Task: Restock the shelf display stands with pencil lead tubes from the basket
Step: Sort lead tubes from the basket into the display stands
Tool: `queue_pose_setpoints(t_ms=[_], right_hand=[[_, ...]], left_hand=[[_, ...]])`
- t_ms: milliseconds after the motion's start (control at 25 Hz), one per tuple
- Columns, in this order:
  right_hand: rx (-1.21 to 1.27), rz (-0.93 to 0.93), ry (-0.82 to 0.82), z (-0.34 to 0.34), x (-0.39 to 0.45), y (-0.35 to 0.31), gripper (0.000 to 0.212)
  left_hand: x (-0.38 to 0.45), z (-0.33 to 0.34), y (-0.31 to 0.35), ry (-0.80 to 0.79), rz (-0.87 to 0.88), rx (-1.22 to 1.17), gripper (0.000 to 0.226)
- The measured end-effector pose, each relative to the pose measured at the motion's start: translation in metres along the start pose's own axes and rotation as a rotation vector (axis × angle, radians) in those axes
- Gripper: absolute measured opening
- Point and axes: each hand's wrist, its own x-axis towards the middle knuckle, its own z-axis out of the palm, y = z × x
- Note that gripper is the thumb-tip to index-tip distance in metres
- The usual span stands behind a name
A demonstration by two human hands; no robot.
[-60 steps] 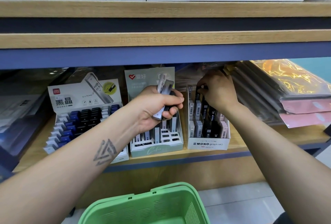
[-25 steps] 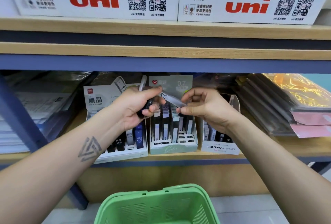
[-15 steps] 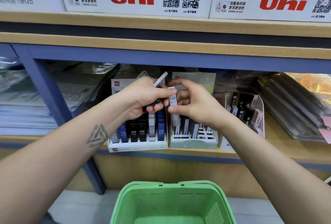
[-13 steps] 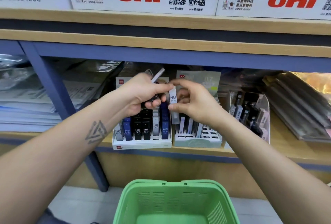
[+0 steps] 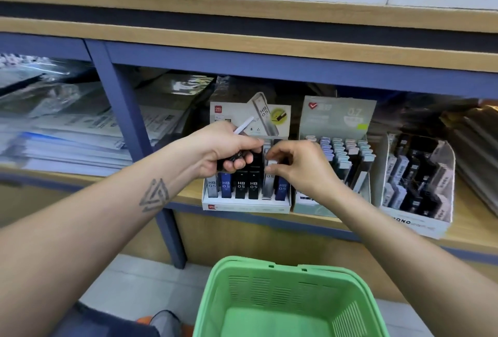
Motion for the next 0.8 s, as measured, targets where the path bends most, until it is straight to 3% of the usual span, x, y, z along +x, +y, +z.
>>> queue_pose_setpoints(t_ms=[160,400,640,800], right_hand=[[0.011,0.012,0.028,0.0028,-0.0003,-0.0006,0.030],[-0.007,-0.018,-0.025,0.0009,-0.0037,0.0016,0.026],[-0.350,-0.294,0.028,0.0035,-0.0074,0.0010,0.012],[-0.359,-0.266,-0.061,-0.0048,-0.0062,-0.0029,0.008]], left_hand=[[0.0016,-0.0039,-0.0009,-0.021,-0.011,-0.019,0.018],[0.0013,-0.0039,0.0001,-0.033,-0.007,-0.031,0.018],[-0.0003,0.0009,0.0020,-0.035,-0.006,-0.027,0.017],[-0.0018,0.0030,-0.0001,-0.056,-0.010,-0.005,0.016]])
